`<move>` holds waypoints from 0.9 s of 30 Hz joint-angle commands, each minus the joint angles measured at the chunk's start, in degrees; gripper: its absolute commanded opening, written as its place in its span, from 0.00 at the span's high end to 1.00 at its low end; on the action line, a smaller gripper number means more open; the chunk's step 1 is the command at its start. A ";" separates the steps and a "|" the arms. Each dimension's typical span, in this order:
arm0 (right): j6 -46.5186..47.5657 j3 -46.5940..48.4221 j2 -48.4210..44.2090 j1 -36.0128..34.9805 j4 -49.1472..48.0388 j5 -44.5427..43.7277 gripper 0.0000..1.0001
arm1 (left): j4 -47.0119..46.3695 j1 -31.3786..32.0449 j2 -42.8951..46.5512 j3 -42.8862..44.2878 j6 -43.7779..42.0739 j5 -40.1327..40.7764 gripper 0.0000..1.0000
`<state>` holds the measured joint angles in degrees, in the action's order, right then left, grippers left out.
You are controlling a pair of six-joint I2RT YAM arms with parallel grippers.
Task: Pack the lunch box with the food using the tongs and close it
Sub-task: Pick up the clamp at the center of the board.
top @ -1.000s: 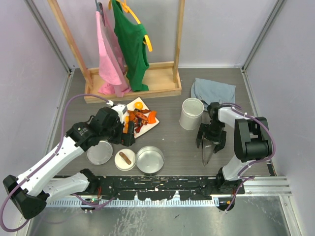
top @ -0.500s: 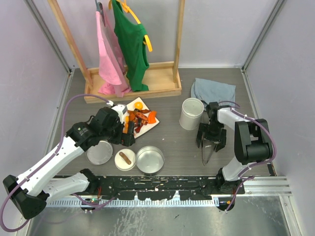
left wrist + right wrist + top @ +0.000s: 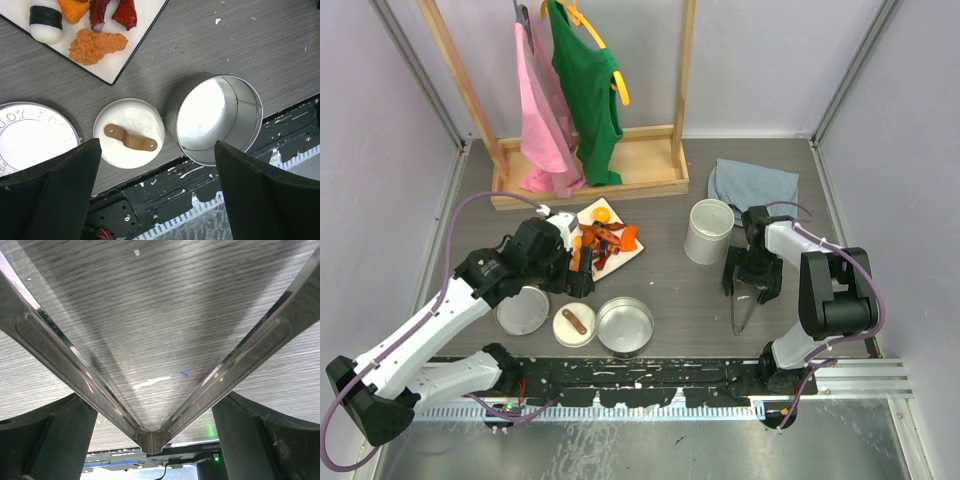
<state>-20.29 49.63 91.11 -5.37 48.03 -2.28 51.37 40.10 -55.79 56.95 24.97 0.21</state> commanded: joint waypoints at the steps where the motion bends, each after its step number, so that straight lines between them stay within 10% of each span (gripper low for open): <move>1: -0.63 -0.63 4.18 0.36 -7.38 -4.81 0.07 | -0.02 -0.13 1.36 0.81 0.67 -0.26 0.04; 14: -4.40 -2.80 -1.92 0.36 -7.79 -5.42 0.20 | 0.45 -0.15 2.75 0.11 1.13 0.64 0.04; 27: -15.04 1.13 -30.47 -0.87 7.88 -6.86 0.29 | -1.67 -0.17 2.41 -1.19 1.48 1.18 0.04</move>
<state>-31.00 46.96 66.98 -5.85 48.64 -5.32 52.07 40.10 -53.80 55.90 26.13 0.27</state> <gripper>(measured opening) 0.715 0.963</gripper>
